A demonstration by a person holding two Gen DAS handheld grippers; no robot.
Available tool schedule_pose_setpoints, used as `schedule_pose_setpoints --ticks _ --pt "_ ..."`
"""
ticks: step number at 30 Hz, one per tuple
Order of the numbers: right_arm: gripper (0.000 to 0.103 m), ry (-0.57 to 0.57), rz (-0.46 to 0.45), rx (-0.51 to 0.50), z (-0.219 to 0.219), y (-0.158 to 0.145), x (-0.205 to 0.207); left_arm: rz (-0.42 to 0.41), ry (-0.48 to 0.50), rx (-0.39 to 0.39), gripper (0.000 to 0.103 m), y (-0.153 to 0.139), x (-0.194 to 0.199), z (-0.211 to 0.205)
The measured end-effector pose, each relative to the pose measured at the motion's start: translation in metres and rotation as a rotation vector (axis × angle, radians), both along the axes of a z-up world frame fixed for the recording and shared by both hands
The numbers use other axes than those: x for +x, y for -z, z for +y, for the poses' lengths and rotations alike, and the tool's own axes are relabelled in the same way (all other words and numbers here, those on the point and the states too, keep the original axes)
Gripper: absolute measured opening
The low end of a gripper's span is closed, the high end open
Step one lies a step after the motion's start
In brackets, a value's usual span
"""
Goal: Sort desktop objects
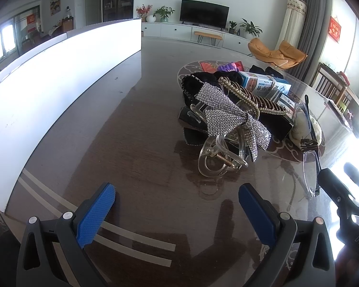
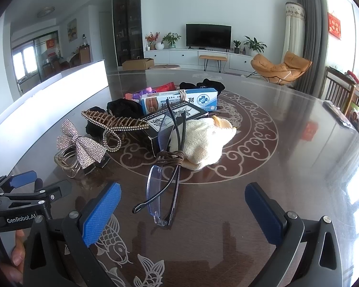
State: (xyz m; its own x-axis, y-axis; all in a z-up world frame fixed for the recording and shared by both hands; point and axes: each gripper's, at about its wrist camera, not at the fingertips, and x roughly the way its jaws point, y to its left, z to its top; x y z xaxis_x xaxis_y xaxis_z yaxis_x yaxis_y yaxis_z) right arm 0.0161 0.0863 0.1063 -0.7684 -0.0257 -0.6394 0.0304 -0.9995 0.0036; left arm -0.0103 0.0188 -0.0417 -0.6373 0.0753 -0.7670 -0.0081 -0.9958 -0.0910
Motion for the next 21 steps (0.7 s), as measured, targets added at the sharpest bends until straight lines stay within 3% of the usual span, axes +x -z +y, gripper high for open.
schedule_pose_setpoints --ticks 8,15,21 --pt "0.103 0.007 -0.016 0.010 0.000 0.001 -0.003 -0.015 0.006 -0.021 0.103 0.001 -0.003 0.001" --pt "0.103 0.027 -0.011 0.005 0.002 0.002 -0.003 -0.025 0.007 0.066 0.103 -0.004 -0.003 -0.012" --pt "0.103 0.090 -0.025 -0.024 0.012 0.003 -0.006 -0.035 0.015 0.058 0.103 -0.004 -0.001 -0.012"
